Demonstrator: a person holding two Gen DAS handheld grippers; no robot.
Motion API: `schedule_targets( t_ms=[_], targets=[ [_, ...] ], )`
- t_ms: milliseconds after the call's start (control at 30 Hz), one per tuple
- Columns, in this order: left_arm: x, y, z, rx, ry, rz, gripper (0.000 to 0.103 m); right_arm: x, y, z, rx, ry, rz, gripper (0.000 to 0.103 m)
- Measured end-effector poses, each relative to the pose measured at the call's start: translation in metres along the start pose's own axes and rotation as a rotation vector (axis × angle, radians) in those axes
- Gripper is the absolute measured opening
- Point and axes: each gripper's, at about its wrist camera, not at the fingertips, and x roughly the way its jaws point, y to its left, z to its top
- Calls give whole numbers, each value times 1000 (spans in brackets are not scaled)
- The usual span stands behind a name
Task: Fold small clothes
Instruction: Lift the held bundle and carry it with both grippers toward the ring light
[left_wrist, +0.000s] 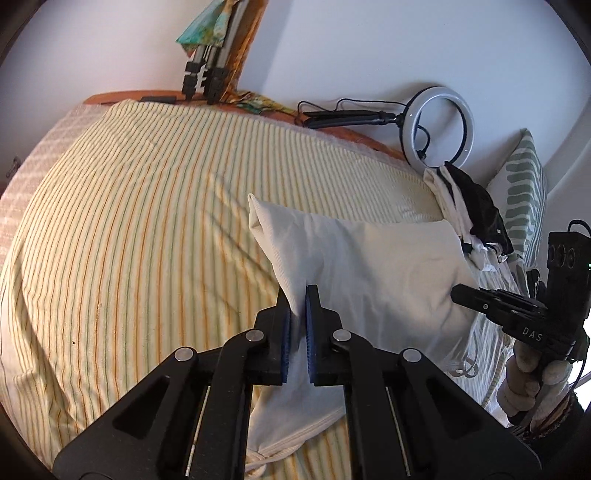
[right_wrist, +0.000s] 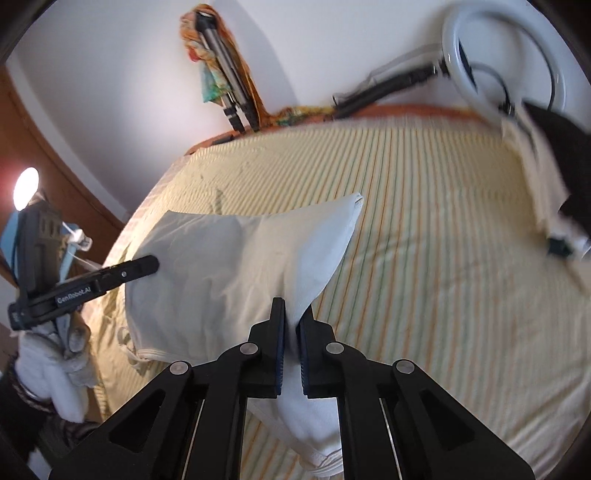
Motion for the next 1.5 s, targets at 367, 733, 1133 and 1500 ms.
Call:
schedule_targets(
  t_ms=[367,733,1133,1500],
  targets=[
    [4,-73,17,93,-59,-54,5,-57,-17,5,-104,-70,-143,5],
    [59,-195,49,202,-84,-161,5,-121,-113,13,-47,-132,-255,5],
    [126,-336,95,329,-130,-233,5,-183,-220,46,-51,-211,-456,5],
    [205,-391,124,363,-176,-165,5,-176,-322,88,4,-260,-522,5]
  ],
)
